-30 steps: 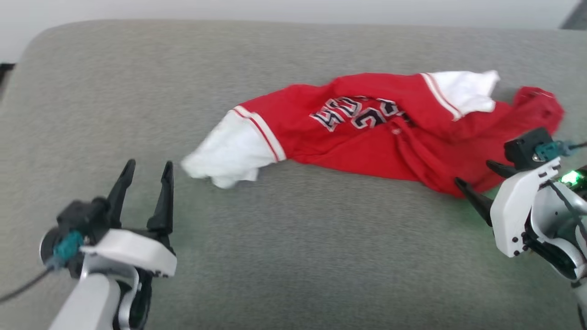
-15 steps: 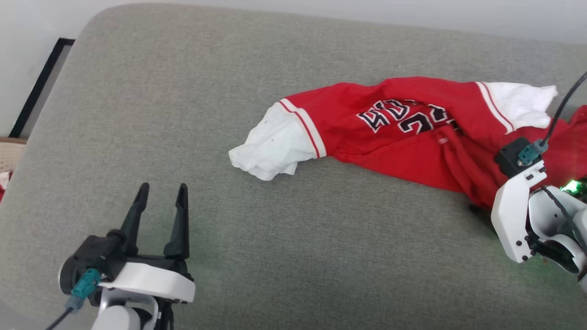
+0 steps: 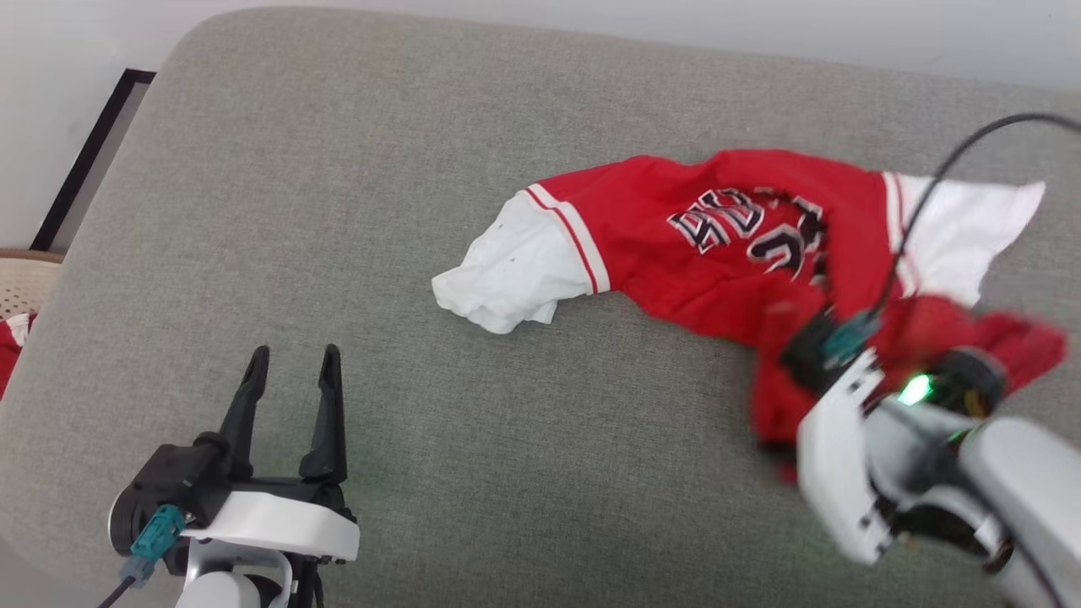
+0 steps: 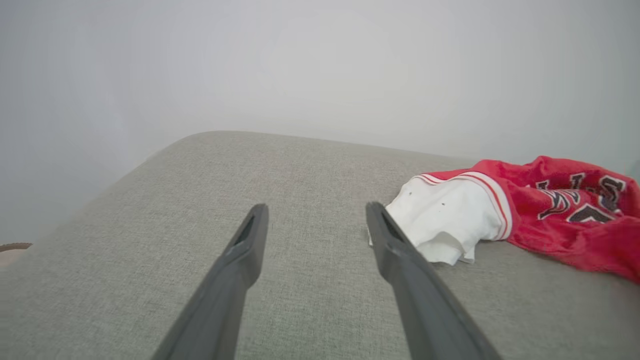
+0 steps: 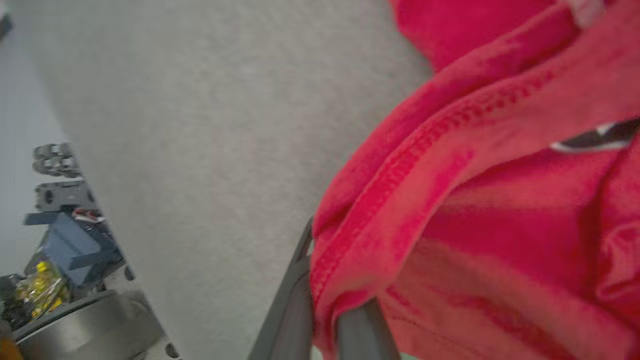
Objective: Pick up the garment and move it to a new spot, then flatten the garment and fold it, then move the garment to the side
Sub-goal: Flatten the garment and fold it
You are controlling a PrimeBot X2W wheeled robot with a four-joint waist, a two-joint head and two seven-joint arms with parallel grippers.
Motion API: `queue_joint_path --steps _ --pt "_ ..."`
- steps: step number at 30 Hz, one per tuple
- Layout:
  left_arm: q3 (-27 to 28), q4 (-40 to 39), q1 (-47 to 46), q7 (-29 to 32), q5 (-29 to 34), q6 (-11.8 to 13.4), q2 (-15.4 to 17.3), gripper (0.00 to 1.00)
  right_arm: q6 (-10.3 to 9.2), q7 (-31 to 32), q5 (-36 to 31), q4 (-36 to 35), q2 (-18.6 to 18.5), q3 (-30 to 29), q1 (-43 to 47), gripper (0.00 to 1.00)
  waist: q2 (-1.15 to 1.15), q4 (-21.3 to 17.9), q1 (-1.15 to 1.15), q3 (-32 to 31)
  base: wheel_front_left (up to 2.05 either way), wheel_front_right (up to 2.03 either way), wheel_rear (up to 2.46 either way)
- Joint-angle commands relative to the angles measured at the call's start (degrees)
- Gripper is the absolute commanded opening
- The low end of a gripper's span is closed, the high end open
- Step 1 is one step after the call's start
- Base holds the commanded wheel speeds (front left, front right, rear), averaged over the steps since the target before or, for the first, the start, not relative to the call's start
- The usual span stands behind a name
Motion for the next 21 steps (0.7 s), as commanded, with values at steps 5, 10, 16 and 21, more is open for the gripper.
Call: queue_joint_path --steps 5,10,16,21 --pt "0.6 -0.1 0.5 -0.3 0.5 -0.4 -0.5 1.0 0.0 4.8 3.1 -9.4 0.1 5.8 1.0 0.0 0.0 -0.4 0.0 -0.3 0.0 0.0 0.0" --pt "0.6 -0.9 0.2 -0.3 0.0 -0.4 -0.3 1.0 0.0 8.6 4.7 -15.0 0.4 11.9 2.6 0.0 0.0 -0.1 0.0 -0.9 0.0 0.0 0.0" --pt "0.8 -1.5 0.7 -0.3 -0.4 -0.4 0.5 1.0 0.0 12.5 8.3 -19.1 0.6 17.8 6.4 0.0 0.0 0.4 0.0 -1.2 0.0 0.0 0.0" --pt "1.1 -1.7 0.9 -0.3 -0.5 -0.4 0.8 1.0 0.0 13.1 9.4 -20.8 0.3 19.1 8.9 0.0 0.0 0.2 0.0 -1.1 0.0 0.0 0.0"
